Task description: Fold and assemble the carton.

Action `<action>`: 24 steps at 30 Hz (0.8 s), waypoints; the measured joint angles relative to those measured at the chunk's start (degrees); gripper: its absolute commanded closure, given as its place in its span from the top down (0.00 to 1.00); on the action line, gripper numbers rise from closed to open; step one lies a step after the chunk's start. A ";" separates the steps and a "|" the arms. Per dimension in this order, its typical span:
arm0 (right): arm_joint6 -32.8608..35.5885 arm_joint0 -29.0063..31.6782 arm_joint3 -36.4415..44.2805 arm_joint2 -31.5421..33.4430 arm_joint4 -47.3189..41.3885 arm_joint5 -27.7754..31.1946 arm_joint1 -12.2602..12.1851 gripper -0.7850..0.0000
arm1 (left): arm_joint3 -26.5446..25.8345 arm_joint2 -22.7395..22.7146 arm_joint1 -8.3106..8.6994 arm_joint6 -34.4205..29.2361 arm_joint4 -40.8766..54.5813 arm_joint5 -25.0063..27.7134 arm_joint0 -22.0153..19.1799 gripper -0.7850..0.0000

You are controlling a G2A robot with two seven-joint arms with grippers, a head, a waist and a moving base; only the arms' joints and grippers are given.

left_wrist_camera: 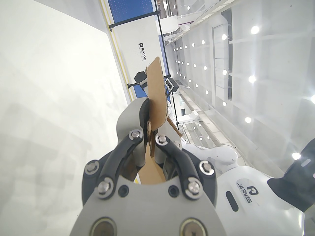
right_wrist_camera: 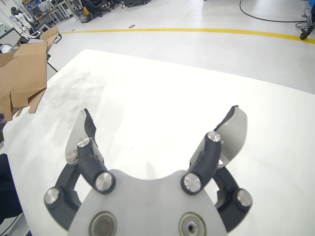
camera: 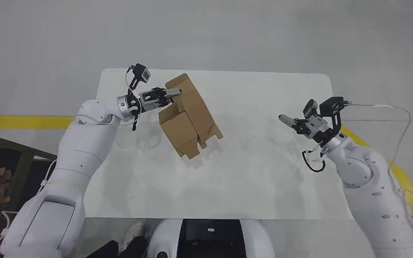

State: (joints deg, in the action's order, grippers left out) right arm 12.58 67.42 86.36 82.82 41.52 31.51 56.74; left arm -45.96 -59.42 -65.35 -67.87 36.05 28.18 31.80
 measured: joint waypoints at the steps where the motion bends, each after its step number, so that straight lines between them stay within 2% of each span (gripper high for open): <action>1: 0.00 0.00 0.00 0.00 0.00 0.00 0.00 1.00 | 0.00 0.00 0.00 0.00 0.00 0.00 0.00 0.00; 9: -0.02 0.05 0.02 -0.01 -0.05 -0.03 0.01 1.00 | -0.07 0.00 0.00 0.06 -0.05 -0.04 0.04 0.00; 12: 1.06 0.42 0.03 -0.61 -3.45 1.77 0.13 1.00 | -2.08 -0.10 0.25 1.05 -2.11 -1.03 0.77 0.00; 18: 10.72 -2.01 -2.44 -4.12 -16.42 7.23 0.45 1.00 | -3.76 -0.51 0.73 -2.80 -3.74 -3.13 1.25 0.00; 24: 23.47 -6.28 -6.06 -9.87 -33.10 9.08 1.06 1.00 | -3.65 0.57 0.37 -8.04 -3.40 -2.97 0.59 0.00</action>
State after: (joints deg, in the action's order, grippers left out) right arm 36.05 61.14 80.30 72.95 8.42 40.59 57.80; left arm -49.61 -58.85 -64.98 -75.91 32.65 25.21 32.39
